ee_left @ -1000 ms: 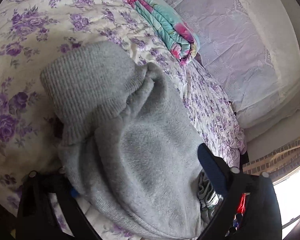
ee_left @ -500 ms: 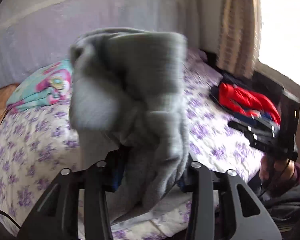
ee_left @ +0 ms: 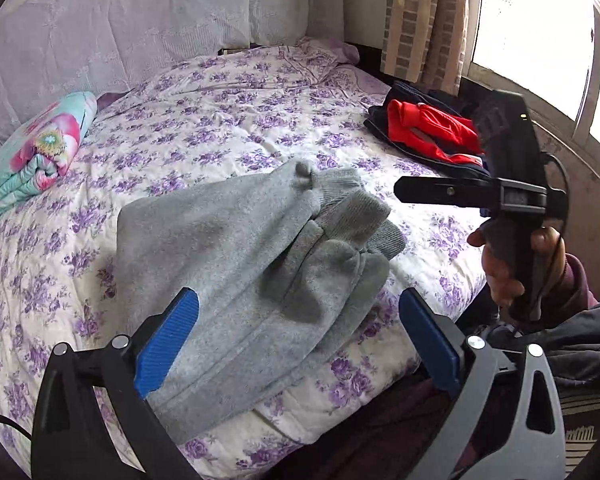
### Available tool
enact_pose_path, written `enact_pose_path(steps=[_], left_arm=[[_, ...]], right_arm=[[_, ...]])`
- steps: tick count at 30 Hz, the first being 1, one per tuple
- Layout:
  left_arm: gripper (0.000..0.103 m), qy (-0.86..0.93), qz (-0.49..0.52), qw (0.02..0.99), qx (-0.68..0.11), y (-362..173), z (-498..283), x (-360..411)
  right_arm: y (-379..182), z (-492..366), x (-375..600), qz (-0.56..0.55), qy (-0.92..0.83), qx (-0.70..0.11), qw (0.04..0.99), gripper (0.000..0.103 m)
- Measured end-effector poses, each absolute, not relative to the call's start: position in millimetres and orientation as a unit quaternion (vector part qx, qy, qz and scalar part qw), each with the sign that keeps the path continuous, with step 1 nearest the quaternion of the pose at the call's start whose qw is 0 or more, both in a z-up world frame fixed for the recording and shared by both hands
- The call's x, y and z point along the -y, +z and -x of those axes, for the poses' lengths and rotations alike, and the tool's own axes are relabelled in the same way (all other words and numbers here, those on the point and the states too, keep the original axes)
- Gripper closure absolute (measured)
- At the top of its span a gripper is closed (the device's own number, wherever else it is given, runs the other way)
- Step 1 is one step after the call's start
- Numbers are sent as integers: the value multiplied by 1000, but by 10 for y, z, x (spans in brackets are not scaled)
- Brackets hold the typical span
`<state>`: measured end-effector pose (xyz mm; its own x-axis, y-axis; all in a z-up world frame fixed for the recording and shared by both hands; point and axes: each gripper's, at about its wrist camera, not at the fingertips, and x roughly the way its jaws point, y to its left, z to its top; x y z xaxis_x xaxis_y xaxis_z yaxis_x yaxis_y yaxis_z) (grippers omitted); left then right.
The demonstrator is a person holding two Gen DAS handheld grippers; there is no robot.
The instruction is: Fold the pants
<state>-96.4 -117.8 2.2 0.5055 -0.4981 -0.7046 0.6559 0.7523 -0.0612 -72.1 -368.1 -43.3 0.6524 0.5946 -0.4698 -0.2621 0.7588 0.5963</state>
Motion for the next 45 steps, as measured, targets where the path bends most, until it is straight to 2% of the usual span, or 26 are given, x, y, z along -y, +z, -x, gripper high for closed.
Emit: enact_pose_path(steps=[2,3,4,5,6,10,12,15,16,17,18,20,23,25,28,30,33,35,37,39,40,41,42,43,44,45], left_arm=[[5,-326,-84,852,-401,-138,816,1106],[5,-325,-70,845,-419,-238,746,1054],[5,-321,-58,841,-433,-338,699,1001],[5,-316,-46,839,-441,-400,660,952],[5,-312,-34,840,-442,-418,646,904],[5,-311,-11,866,-392,-193,751,713],[5,-311,-11,875,-370,-94,793,667],[5,-317,-9,862,-397,-249,690,715],[5,-323,-10,851,-414,-369,637,753],[5,-329,-18,840,-431,-523,588,803],[5,-325,-34,836,-440,-665,566,857],[5,-309,-72,843,-435,-785,621,947],[5,-323,-85,845,-419,-618,740,963],[5,-337,-80,847,-402,-449,833,935],[5,-355,-98,850,-376,-298,1012,951],[5,-360,-101,843,-386,-371,1027,959],[5,-371,-38,813,-448,-720,819,849],[5,-386,-5,817,-427,-831,834,734],[5,-394,3,818,-418,-812,880,707],[5,-398,9,813,-425,-775,866,689],[5,-405,13,808,-428,-725,862,660],[5,-415,21,802,-429,-650,860,608],[5,-426,31,800,-421,-551,864,528],[5,-430,40,806,-405,-441,869,426],[5,-426,49,815,-390,-343,857,303],[5,-424,66,818,-382,-287,813,184]], right_arm=[[-680,483,3658,-321,293,-372,820,8],[-749,416,3608,-341,301,-382,805,20],[-724,388,3544,-340,299,-381,806,45],[-608,404,3465,-317,295,-372,821,56],[-442,442,3366,-293,307,-356,833,63],[295,656,3018,-231,394,-275,846,68],[344,604,2953,-217,374,-297,852,66],[-214,377,3018,-218,265,-408,846,57],[-458,356,3089,-209,230,-438,844,47],[-646,369,3175,-211,209,-452,841,31],[-743,431,3264,-229,215,-449,836,26],[-626,590,3310,-225,220,-427,848,26],[-49,884,3260,-162,199,-327,909,26],[309,925,3140,-149,247,-282,915,26],[559,699,2699,-122,332,-288,890,26],[463,401,2397,-106,356,-331,867,26],[-101,-157,2262,-82,269,-430,858,29],[-594,-411,2394,-79,242,-463,849,55],[-674,-409,2603,-132,272,-434,849,61],[-588,-315,2721,-174,282,-426,842,60],[-506,-220,2781,-187,289,-414,843,57],[-406,-107,2840,-194,295,-400,846,43],[-293,47,2952,-197,289,-382,856,34],[-192,177,3077,-203,277,-361,867,15],[-114,306,3234,-214,264,-340,877,3],[-74,421,3384,-227,253,-326,882,3]])
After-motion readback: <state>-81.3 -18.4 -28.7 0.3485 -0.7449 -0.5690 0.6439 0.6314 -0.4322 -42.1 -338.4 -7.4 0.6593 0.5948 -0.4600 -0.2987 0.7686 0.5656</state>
